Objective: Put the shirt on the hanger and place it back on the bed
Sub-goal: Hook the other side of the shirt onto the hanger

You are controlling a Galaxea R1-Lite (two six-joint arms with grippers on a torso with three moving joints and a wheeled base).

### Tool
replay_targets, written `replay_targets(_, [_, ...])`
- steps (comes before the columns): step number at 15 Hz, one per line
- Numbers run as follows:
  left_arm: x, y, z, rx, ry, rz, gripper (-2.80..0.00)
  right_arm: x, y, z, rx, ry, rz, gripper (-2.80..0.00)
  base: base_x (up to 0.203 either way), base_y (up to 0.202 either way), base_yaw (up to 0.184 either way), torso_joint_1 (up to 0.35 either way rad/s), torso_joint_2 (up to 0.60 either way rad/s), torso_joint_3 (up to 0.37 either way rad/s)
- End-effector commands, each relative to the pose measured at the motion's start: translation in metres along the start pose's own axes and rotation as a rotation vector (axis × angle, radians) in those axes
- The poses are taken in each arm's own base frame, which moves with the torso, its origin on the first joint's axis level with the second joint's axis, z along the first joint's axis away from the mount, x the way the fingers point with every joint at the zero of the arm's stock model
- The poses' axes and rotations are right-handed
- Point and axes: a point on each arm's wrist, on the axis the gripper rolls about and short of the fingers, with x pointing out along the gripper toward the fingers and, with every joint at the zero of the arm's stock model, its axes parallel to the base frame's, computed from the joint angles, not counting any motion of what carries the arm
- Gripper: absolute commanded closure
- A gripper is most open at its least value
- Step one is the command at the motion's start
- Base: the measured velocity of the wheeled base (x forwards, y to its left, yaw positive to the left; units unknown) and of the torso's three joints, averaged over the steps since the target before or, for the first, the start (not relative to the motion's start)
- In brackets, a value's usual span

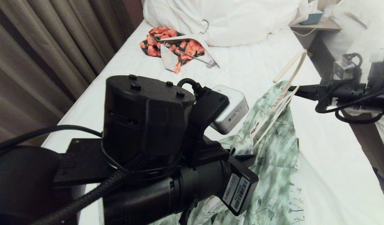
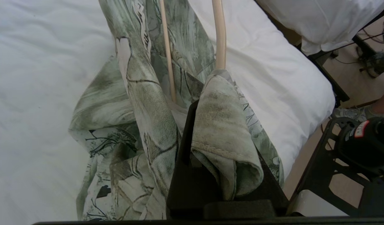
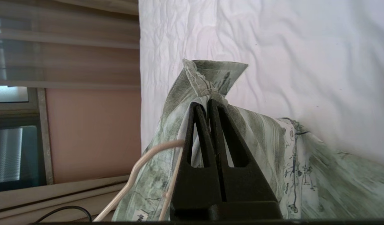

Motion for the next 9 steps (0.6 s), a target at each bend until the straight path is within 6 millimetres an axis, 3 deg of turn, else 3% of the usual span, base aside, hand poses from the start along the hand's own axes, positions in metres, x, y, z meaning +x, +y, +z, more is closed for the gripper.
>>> replay_targets(1, [0.007, 0.005, -0.001, -0.005, 0.006, 0.022, 0.00, -0.003, 0.001, -0.001, 0.002, 0.001, 0.003, 0.00, 0.000, 0.000, 0.000, 0.000, 0.00, 0.000])
replay_targets(5, [-0.015, 0.006, 0.012, -0.013, -0.054, 0.014, 0.00, -0.006, -0.008, 0.002, 0.011, -0.011, -0.021, 0.00, 0.000, 0.000, 0.000, 0.000, 0.00, 0.000])
replay_targets(9, [-0.018, 0.005, 0.013, -0.012, -0.058, 0.009, 0.00, -0.005, -0.008, 0.003, 0.003, -0.012, -0.019, 0.00, 0.000, 0.000, 0.000, 0.000, 0.00, 0.000])
